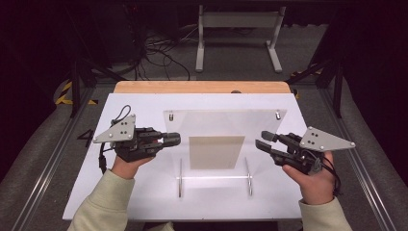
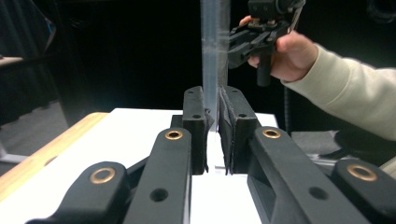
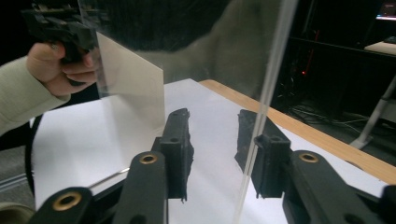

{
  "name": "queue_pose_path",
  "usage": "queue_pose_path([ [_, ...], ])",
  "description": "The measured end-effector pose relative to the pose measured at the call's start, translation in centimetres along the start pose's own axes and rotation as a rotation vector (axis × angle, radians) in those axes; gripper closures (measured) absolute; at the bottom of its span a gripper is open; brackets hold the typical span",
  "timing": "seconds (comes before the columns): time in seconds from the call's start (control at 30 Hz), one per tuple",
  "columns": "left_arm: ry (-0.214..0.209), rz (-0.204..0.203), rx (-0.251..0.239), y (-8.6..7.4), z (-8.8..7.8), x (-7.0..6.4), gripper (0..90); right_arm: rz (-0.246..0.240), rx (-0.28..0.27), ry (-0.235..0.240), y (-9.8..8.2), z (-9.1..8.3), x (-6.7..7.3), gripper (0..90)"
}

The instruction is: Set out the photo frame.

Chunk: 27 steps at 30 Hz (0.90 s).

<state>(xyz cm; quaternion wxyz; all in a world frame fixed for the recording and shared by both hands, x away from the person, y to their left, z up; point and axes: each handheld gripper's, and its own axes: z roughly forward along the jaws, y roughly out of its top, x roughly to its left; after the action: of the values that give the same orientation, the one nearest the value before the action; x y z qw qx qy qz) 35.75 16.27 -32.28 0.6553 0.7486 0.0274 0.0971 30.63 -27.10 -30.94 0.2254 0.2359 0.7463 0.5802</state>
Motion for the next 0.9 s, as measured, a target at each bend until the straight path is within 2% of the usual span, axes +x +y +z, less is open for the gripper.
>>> queue_pose_path([
  [0.03, 0.016, 0.025, 0.009, 0.1, 0.2, -0.3, 81.5, -0.023, 0.000, -0.008, 0.0, -0.1, 0.0, 63.1],
  [0.1, 0.015, 0.021, 0.002, 0.3, 0.3, -0.4, 81.6, -0.051, -0.010, -0.015, 0.0, -0.2, -0.2, 62.9],
  [0.17, 0.009, -0.001, -0.006, 0.5, 0.3, -0.3, 81.7, -0.046, -0.024, -0.008, 0.1, -0.4, -0.4, 62.7],
  [0.2, 0.013, 0.004, -0.006, 0.5, 0.3, -0.3, 81.7, -0.053, -0.032, -0.005, 0.3, -0.4, -0.6, 62.6],
  [0.3, 0.066, 0.064, 0.012, 1.0, 0.5, -0.5, 81.6, -0.110, -0.038, -0.019, 1.1, -0.1, -1.0, 61.3],
  [0.37, 0.101, 0.088, 0.026, 1.4, 0.8, -0.5, 81.9, -0.148, -0.022, -0.040, 1.7, 0.5, -1.8, 58.8],
  [0.53, 0.165, 0.105, 0.034, 1.6, 1.0, 0.3, 81.8, -0.151, 0.003, -0.028, 2.4, 2.3, -4.0, 57.1],
  [0.67, 0.209, 0.094, 0.048, 1.3, 1.3, 1.4, 81.1, -0.160, 0.033, -0.037, 2.8, 4.1, -5.4, 55.8],
  [0.73, 0.228, 0.096, 0.065, 1.2, 1.7, 1.6, 81.3, -0.154, 0.052, -0.043, 2.7, 4.9, -6.2, 53.9],
  [0.83, 0.251, 0.101, 0.104, 0.9, 2.2, 1.5, 81.7, -0.142, 0.112, -0.049, 2.1, 6.2, -7.3, 51.5],
  [0.87, 0.257, 0.096, 0.104, 0.7, 2.3, 1.6, 81.7, -0.139, 0.130, -0.052, 1.9, 6.5, -7.5, 50.7],
  [0.9, 0.267, 0.084, 0.094, 0.6, 2.2, 1.7, 81.7, -0.142, 0.124, -0.056, 1.7, 6.9, -7.7, 50.3],
])
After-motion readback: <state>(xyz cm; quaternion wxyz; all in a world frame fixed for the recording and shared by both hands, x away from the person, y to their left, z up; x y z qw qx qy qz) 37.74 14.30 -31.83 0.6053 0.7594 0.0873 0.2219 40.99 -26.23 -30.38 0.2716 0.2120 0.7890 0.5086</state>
